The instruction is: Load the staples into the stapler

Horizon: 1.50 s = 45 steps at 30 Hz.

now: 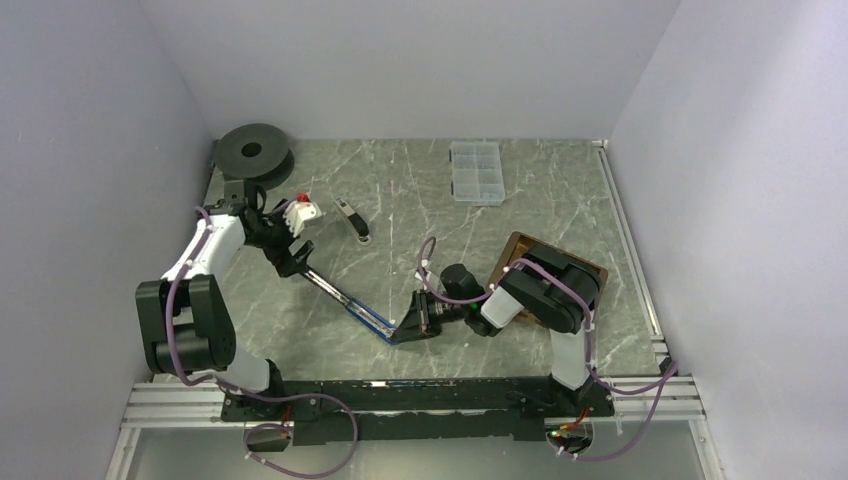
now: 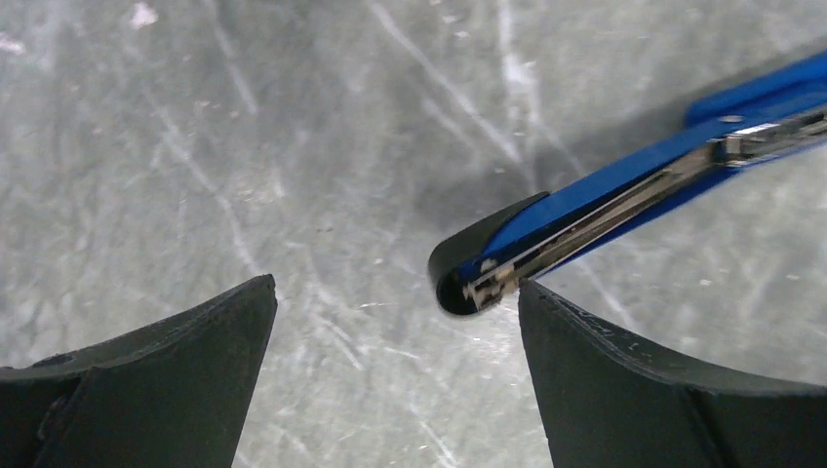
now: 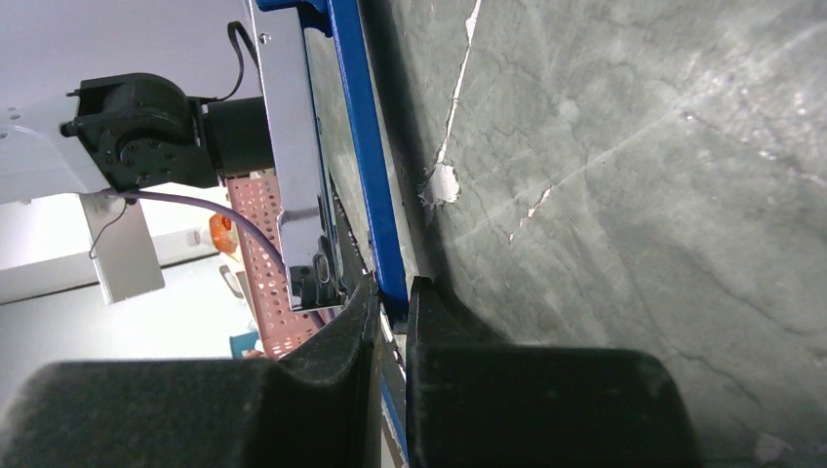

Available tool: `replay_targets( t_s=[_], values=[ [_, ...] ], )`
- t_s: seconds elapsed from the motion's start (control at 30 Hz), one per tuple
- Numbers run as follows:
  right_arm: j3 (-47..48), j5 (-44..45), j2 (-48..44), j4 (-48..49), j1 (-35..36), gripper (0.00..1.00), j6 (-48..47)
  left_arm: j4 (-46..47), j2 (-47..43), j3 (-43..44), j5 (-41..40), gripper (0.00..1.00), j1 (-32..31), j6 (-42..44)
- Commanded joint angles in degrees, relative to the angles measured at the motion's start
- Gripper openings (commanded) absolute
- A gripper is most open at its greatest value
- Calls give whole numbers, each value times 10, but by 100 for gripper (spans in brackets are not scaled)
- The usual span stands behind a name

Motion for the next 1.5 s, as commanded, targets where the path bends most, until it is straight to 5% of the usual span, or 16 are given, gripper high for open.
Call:
replay_targets(
  t_s=[0.0, 0.27, 0.4, 0.67, 0.87, 1.17, 1.33, 1.47],
  values=[
    [-30, 59, 34, -113, 6, 0, 11, 96, 12, -10, -74, 99, -15, -38],
    [-36, 63, 41, -99, 10, 2, 8, 96, -6, -24, -73, 99, -46, -62],
    [-36, 92, 17, -132, 19, 32, -10, 50, -20, -14, -53, 99, -52, -66],
    [-24, 181, -53, -242, 60, 52, -55, 75, -27, -72, -106, 99, -65, -40],
    [-19, 216, -50, -268, 86, 52, -69, 107, -21, -78, -116, 99, -95, -60],
    [-22, 290, -78, -311, 112, 44, -90, 17, -55, -1, -58, 99, -149, -143],
    [33, 381, -208, -458, 121, 54, -145, -3, -57, 41, -52, 99, -110, -217],
    [129, 426, -227, -546, 133, 67, -186, -42, -22, 125, -84, 99, -76, -280]
  ],
)
